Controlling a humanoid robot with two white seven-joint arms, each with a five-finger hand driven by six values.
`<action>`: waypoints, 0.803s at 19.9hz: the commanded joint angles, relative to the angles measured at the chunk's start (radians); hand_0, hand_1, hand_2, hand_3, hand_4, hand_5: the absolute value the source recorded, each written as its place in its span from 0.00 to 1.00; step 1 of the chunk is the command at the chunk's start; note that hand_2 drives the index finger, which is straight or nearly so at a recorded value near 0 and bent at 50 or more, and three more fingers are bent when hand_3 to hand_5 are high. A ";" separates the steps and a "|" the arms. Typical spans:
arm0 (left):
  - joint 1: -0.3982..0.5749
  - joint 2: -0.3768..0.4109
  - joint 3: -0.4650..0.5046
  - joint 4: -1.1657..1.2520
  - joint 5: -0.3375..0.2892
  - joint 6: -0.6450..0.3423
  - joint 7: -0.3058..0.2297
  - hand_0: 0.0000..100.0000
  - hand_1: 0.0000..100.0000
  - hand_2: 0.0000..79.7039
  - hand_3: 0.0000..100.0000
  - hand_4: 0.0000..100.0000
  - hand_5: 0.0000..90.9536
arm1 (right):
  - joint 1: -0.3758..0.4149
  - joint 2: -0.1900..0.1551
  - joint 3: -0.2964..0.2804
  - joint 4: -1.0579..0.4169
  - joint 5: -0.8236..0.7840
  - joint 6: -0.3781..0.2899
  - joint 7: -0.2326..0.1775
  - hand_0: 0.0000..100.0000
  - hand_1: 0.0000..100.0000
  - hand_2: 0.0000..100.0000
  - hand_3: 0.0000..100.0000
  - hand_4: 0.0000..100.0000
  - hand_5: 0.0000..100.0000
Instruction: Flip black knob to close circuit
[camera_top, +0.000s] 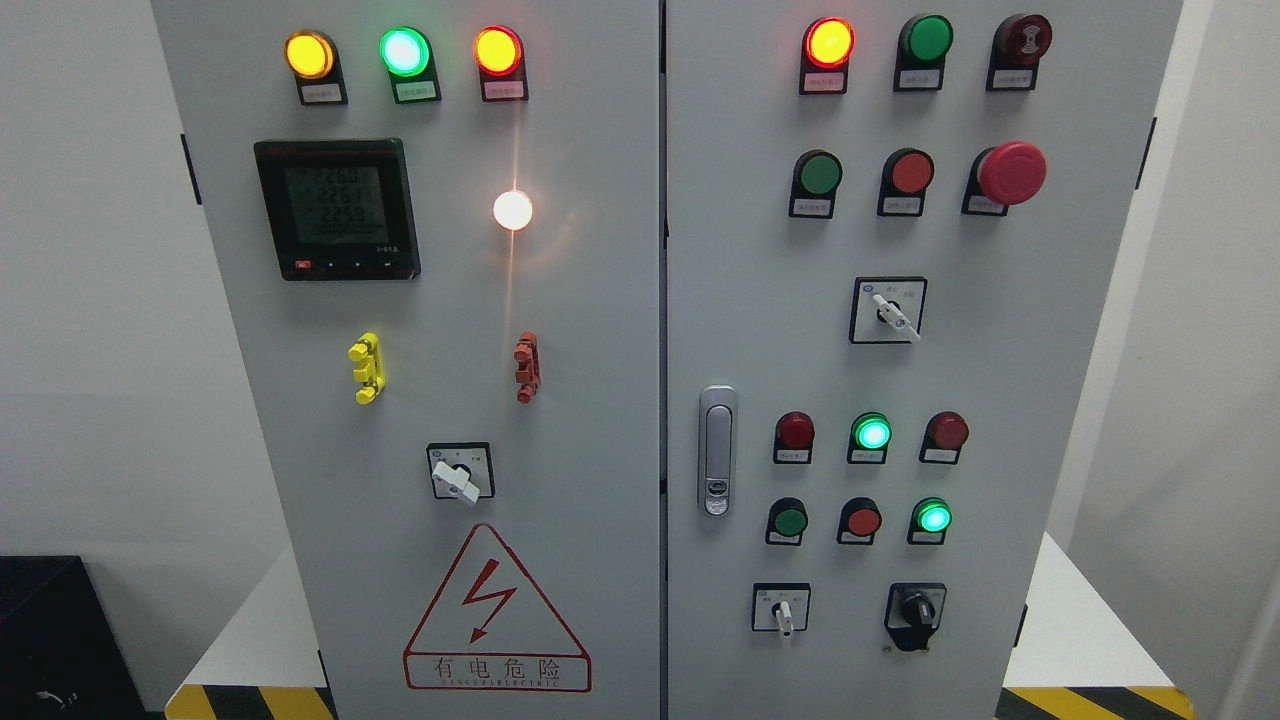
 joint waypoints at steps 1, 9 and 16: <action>0.021 0.000 0.000 -0.023 0.000 0.000 0.000 0.12 0.56 0.00 0.00 0.00 0.00 | 0.005 -0.005 0.082 -0.126 0.001 -0.019 -0.060 0.00 0.12 0.24 0.32 0.27 0.10; 0.021 0.000 0.000 -0.023 0.000 0.000 0.000 0.12 0.56 0.00 0.00 0.00 0.00 | -0.025 -0.007 0.172 -0.205 0.197 -0.074 -0.257 0.00 0.11 0.64 0.76 0.70 0.65; 0.021 0.000 0.000 -0.023 0.000 0.000 0.000 0.12 0.56 0.00 0.00 0.00 0.00 | -0.061 -0.005 0.177 -0.307 0.364 -0.123 -0.363 0.00 0.10 0.80 0.89 0.79 0.79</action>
